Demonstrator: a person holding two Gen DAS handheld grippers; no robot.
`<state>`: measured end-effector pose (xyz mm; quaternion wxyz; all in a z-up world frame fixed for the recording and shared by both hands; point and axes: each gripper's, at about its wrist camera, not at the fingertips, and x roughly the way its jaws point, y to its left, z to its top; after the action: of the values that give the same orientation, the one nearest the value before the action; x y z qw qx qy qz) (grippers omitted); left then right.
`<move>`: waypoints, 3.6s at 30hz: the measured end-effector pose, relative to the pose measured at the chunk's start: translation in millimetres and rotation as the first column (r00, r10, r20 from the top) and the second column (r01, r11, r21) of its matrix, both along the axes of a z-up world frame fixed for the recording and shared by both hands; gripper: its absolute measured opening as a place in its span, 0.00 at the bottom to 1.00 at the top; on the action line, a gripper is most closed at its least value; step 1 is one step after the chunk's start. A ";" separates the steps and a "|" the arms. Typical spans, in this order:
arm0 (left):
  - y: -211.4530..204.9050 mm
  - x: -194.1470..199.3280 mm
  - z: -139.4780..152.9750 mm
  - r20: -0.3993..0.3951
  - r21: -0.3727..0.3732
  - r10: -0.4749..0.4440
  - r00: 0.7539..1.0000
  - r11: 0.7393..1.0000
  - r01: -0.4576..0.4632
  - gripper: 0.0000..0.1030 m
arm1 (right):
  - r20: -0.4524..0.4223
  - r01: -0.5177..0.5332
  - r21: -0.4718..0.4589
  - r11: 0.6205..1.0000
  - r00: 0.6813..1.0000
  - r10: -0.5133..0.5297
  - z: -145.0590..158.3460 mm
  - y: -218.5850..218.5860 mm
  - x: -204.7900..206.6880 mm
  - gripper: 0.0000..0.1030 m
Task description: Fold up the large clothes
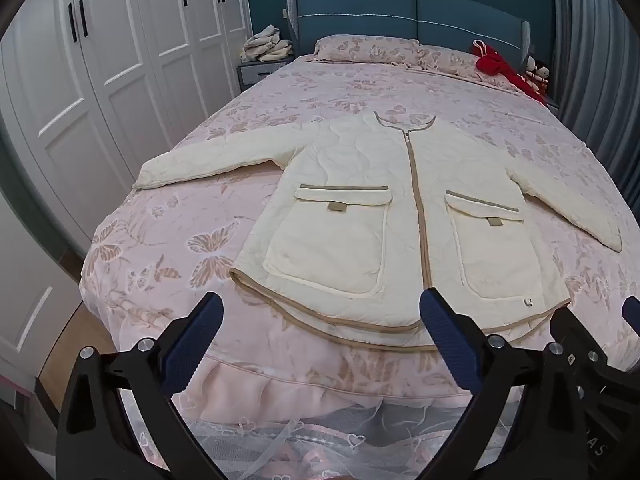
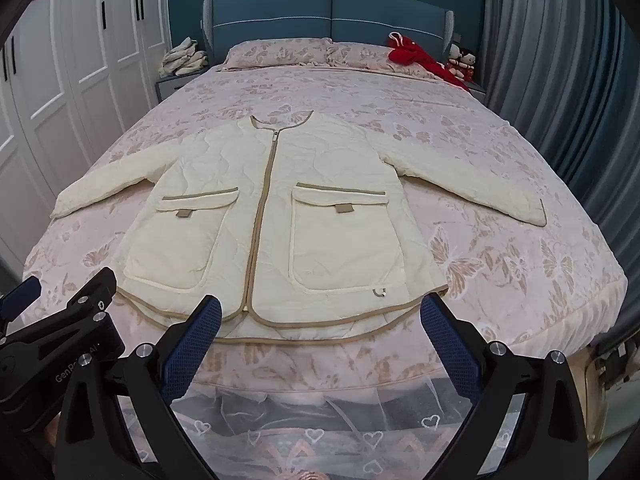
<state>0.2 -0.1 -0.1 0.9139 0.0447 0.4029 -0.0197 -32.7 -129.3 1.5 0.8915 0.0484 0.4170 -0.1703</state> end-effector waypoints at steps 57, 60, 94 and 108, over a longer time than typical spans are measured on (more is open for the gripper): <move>0.2 -0.4 1.5 0.003 -0.005 0.001 1.000 1.000 -0.001 0.91 | 0.008 -0.003 -0.008 1.000 1.000 0.003 1.7 5.2 0.6 0.95; -1.6 1.3 3.7 0.004 -0.004 0.001 1.000 1.000 -0.001 0.91 | 0.009 -0.002 -0.009 1.000 1.000 0.002 1.8 5.5 0.7 0.95; 1.4 1.7 4.3 0.002 -0.006 0.001 1.000 1.000 -0.001 0.91 | 0.008 -0.002 -0.009 1.000 1.000 0.003 1.6 6.0 0.1 0.95; 3.4 2.5 3.9 -0.005 -0.003 0.000 1.000 1.000 0.000 0.91 | 0.000 -0.009 -0.003 1.000 1.000 0.009 -4.3 6.6 2.5 0.95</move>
<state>2.7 3.3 3.8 0.9129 0.0432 0.4053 -0.0203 -30.2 -122.7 -2.7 0.8924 0.0451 0.4168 -0.1670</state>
